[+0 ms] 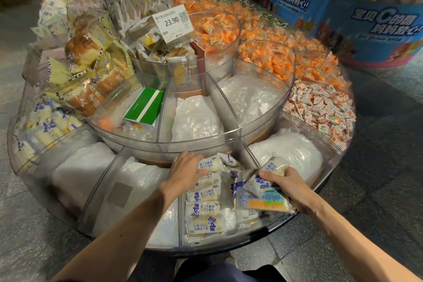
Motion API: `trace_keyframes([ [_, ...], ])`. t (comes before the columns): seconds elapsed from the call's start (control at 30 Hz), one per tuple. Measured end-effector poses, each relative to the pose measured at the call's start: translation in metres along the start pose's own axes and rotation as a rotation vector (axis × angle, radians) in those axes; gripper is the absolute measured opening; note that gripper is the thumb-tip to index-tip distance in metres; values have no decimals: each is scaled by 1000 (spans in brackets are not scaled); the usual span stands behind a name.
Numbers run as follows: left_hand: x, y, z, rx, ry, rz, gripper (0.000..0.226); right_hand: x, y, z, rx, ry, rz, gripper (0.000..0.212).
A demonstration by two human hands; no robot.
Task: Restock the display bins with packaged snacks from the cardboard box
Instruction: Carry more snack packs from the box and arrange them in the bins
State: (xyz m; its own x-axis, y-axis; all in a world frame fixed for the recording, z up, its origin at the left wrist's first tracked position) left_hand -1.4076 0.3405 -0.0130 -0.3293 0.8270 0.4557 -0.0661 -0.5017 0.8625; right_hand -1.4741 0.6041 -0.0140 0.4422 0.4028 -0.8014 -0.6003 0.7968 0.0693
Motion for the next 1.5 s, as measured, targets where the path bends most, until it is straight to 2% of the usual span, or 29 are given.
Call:
trace_keyframes([
  [0.1, 1, -13, -20, -12, -41, -273, 44, -4, -7, -5, -19, 2, 9, 31],
  [0.27, 3, -26, -30, 65, -122, -524, 33, -5, -13, -11, -28, -12, 15, 28],
  [0.4, 2, -35, -30, 30, -127, -532, 45, -2, -14, -16, -19, -31, -47, 40],
  [0.5, 1, -38, -31, -19, -121, -529, 60, -4, -18, -17, -44, -26, -44, 31],
  [0.57, 4, -40, -33, -60, -121, -560, 52, -5, -19, -18, -39, -33, -59, 27],
  [0.63, 10, -36, -33, -94, -124, -567, 37, -7, -21, -19, -36, -44, -64, 37],
  [0.7, 22, -24, -31, -75, -143, -368, 32, -11, -25, -20, -54, -39, -32, 47],
  [0.73, 31, -12, -30, -47, -133, -141, 31, -13, -28, -21, -76, -35, -8, 49],
  [0.8, 51, 10, -30, -71, -77, 380, 30, -21, -37, -20, -106, -15, 29, 41],
  [0.83, 63, 16, -30, -124, -65, 562, 31, -28, -44, -18, -131, 7, 69, 34],
  [0.87, 78, 20, -29, -187, -80, 648, 36, -32, -52, -18, -165, 36, 120, 30],
  [0.97, 111, 19, -16, -431, -185, 606, 54, -49, -75, -13, -288, 119, 287, 28],
  [1.03, 109, 14, -13, -468, -197, 568, 49, -54, -85, -12, -350, 150, 332, 32],
  [1.17, 71, 27, -15, -282, -49, 615, 39, -54, -76, -17, -309, 141, 252, 34],
  [1.3, 17, 51, -6, -97, 121, 765, 49, -43, -37, -27, -158, 84, 186, 51],
  [1.4, -13, 42, 7, 35, 251, 822, 28, -37, -5, -31, -3, 58, 144, 49],
  [1.5, -25, 18, 19, 146, 338, 732, 18, -36, 9, -32, 83, 65, 118, 40],
])
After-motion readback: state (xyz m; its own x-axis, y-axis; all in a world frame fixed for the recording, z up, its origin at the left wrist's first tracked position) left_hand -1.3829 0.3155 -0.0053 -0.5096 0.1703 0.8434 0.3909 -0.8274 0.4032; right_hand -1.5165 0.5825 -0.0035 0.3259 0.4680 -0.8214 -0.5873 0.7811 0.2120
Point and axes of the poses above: each hand's wrist, its own z-axis away from the middle knuckle, its own y-axis out of the back of the hand, x = y × z, the point moved 9 cm from there along -z, towards the middle knuckle, and after that the axes turned 10 degrees about z, right-handed, at the moved point
